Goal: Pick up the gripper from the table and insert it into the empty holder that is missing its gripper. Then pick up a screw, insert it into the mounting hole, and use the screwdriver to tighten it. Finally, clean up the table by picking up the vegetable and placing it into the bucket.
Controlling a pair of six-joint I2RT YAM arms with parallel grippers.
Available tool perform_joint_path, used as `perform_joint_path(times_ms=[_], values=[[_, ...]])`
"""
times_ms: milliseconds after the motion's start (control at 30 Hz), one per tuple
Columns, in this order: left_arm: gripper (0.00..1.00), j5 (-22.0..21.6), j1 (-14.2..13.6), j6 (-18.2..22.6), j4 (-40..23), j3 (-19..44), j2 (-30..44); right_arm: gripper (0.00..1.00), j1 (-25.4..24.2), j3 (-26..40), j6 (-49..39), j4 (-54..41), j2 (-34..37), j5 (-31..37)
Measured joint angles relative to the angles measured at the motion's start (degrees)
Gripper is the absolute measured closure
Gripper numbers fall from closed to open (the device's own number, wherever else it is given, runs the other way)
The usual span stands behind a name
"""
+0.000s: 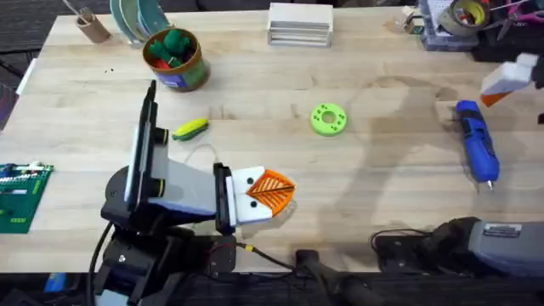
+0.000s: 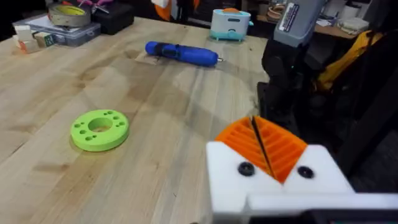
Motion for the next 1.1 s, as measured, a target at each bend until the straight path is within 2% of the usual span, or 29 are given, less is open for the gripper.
perform_joint_path(times_ms=[133, 300, 733, 1100], values=[[0.992, -0.02, 0.00, 0.00, 0.00, 0.01, -0.01, 0.007, -0.56, -0.32, -1.82, 1.46, 4.30, -0.28], [0.992, 0.00, 0.00, 0.00, 0.00, -0.01, 0.00, 0.007, -0.56, -0.34, -9.21, 2.67, 7.60, -4.44], [0.992, 0.00, 0.00, -1.79, 0.00, -0.01, 0.00, 0.007, -0.56, -0.34, -24.36, 5.60, 15.98, -2.77], [0.992, 0.00, 0.00, -2.01, 0.00, 0.01, 0.00, 0.007, -0.56, -0.34, -28.52, 8.34, 20.76, -1.94]])
